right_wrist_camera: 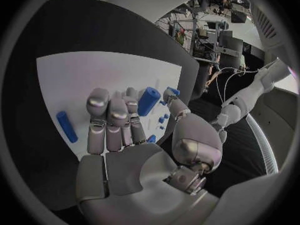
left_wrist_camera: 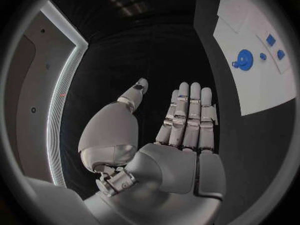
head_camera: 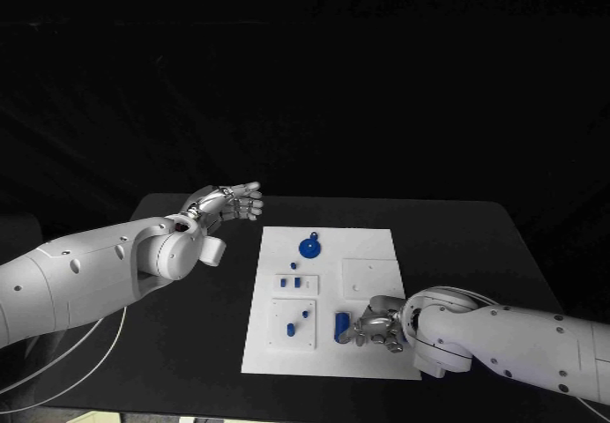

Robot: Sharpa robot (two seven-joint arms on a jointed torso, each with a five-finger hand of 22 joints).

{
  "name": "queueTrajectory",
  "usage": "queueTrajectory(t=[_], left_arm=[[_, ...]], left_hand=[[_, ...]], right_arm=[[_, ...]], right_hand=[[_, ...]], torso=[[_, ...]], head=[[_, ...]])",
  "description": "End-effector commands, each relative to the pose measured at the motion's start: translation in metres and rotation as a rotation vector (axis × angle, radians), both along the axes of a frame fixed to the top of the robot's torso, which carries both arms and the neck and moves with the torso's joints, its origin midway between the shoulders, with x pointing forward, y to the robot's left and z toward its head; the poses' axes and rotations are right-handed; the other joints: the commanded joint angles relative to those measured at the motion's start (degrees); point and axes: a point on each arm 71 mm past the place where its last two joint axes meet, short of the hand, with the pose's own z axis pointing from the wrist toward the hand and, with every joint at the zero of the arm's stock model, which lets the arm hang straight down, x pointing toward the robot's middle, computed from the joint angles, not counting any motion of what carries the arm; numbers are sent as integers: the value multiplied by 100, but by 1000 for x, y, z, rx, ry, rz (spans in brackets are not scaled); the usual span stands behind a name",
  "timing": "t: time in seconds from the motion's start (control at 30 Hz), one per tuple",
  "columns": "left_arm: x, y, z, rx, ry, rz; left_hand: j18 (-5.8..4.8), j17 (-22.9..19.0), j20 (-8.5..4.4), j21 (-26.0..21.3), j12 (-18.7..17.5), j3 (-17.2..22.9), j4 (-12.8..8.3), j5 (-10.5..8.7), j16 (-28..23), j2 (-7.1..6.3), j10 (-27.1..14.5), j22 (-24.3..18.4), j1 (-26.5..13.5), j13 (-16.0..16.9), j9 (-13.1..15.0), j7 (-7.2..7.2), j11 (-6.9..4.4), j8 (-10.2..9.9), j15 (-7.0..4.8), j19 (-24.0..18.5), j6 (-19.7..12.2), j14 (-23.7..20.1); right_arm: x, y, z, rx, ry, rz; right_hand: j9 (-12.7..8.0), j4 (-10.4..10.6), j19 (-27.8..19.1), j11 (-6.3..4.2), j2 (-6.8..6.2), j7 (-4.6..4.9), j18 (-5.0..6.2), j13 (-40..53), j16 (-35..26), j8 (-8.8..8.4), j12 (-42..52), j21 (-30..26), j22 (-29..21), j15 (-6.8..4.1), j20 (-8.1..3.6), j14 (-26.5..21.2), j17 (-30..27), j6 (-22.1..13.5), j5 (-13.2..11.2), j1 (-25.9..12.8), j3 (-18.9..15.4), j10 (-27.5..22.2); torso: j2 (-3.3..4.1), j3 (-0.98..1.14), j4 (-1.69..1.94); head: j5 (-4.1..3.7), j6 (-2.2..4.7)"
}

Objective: Assemble the parts on the task board

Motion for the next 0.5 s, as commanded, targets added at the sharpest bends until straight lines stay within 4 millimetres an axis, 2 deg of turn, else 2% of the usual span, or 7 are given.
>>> queueTrajectory(t=[0.03,0.17,0.27,0.37,0.5], left_arm=[[0,-2,1,-8,-2,-4],[0,-2,1,-8,-1,-4],[0,-1,1,-6,0,-1],[-1,-1,1,-7,2,-4],[-1,-1,1,-7,2,-4]], left_hand=[[66,11,22,-32,19,-4,-35,-11,-25,20,-18,8,19,-6,-7,-9,2,30,23,2,-49,-11],[67,13,22,-33,19,-4,-35,-10,-26,21,-18,9,21,-6,-7,-9,2,30,23,2,-50,-11],[68,14,22,-34,19,-3,-36,-10,-27,22,-18,9,22,-6,-7,-9,3,30,23,2,-50,-10],[68,14,23,-34,19,-3,-35,-10,-28,24,-17,10,22,-7,-7,-9,3,30,23,3,-49,-10],[68,15,23,-34,19,-2,-34,-10,-28,27,-17,10,22,-7,-8,-9,3,31,24,3,-49,-9]], right_arm=[[-2,0,-1,4,8,22],[-2,0,0,2,0,31],[-1,1,0,4,-12,45],[-1,3,0,11,-18,47],[0,4,0,13,-23,45]], right_hand=[[-9,-6,-23,-9,9,-20,516,2,-21,18,-5,-26,81,-1,-35,-26,8,-10,-28,-29,-46,-30],[-3,-99,-6,-20,66,-31,516,3,-18,28,6,-18,82,-12,-54,-13,16,11,-28,89,-28,-10],[10,-226,14,-31,296,-44,516,3,-14,52,18,-5,84,-22,-71,1,26,54,-29,391,66,14],[25,-227,31,-44,479,-58,514,0,-10,87,28,12,89,-31,-64,15,32,122,-29,647,155,44],[34,-175,40,-57,676,-73,510,-8,-12,118,34,22,90,-40,-30,27,34,192,-29,722,198,82]], torso=[[0,-3,-1],[0,1,1],[-1,0,2],[2,-1,5],[3,-4,7]], head=[[-22,25],[-25,27],[-31,18],[-28,38],[-30,14]])
